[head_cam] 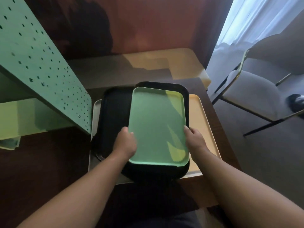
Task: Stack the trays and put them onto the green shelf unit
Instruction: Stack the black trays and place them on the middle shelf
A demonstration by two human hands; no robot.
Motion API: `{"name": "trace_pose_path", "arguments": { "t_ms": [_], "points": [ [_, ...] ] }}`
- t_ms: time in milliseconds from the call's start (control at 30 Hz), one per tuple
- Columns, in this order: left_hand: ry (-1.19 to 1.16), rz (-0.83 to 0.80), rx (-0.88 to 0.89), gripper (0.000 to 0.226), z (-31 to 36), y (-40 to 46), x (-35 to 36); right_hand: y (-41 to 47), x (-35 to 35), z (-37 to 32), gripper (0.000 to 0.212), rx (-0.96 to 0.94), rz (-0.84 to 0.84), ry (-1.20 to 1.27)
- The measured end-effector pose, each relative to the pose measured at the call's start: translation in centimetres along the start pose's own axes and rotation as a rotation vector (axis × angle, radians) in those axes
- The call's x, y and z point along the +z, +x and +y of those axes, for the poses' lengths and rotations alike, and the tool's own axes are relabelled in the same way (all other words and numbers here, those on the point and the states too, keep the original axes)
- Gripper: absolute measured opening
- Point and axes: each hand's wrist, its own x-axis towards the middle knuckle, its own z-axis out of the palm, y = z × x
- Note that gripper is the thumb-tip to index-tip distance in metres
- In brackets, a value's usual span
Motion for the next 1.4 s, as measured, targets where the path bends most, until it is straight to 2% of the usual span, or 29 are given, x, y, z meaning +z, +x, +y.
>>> {"name": "trace_pose_path", "arguments": {
  "t_ms": [100, 233, 300, 433, 533, 667, 767, 900, 1000, 1067, 1167, 1300, 1400],
  "points": [
    [0.222, -0.023, 0.059, 0.043, -0.6, 0.5, 0.1, 0.1, 0.1, 0.1, 0.042, 0.059, -0.043, -0.118],
    [0.289, 0.104, 0.067, 0.058, -1.4, 1.6, -1.6, 0.6, 0.1, 0.3, 0.053, 0.071, -0.05, -0.205],
    [0.404, 0.14, 0.065, 0.064, -2.4, 2.4, -2.8, 0.7, 0.1, 0.2, 0.052, 0.081, -0.055, -0.211],
    [0.727, 0.092, 0.23, 0.07, -4.7, 3.6, -4.1, 0.8, 0.2, 0.2, 0.047, 0.067, -0.03, -0.252],
    [0.8, 0.064, 0.223, 0.074, -5.5, 4.2, -4.3, 1.0, 0.4, 0.5, 0.045, 0.045, -0.01, -0.288],
    [0.592, 0.045, -0.026, 0.071, -5.8, 4.7, -4.1, 1.2, 0.9, 0.7, 0.041, 0.046, 0.022, -0.28],
    [0.441, 0.077, -0.05, 0.064, -5.7, 5.2, -4.2, 1.3, 1.4, 0.7, 0.041, 0.062, 0.032, -0.287],
    [0.012, 0.193, -0.202, 0.061, -5.5, 6.1, -5.3, 1.7, 1.5, 0.7, 0.041, 0.101, 0.031, -0.277],
    [-0.213, 0.162, -0.272, 0.05, -5.2, 6.5, -6.2, 2.1, 1.5, 0.9, 0.039, 0.146, 0.024, -0.211],
    [-0.25, 0.126, -0.247, 0.038, -4.3, 6.1, -6.6, 2.0, 1.3, 0.7, 0.032, 0.194, 0.03, -0.126],
    [-0.254, 0.093, -0.224, 0.049, -2.1, 5.3, -7.5, 1.5, 0.8, 0.2, 0.028, 0.252, 0.026, 0.018],
    [-0.095, 0.229, -0.102, 0.046, 0.5, 4.0, -11.1, 1.3, -0.4, -0.9, 0.037, 0.201, -0.005, 0.132],
    [0.02, 0.341, -0.036, 0.045, 1.7, 2.5, -14.5, 1.2, -1.6, -1.9, 0.041, 0.104, 0.048, 0.119]
  ]
}}
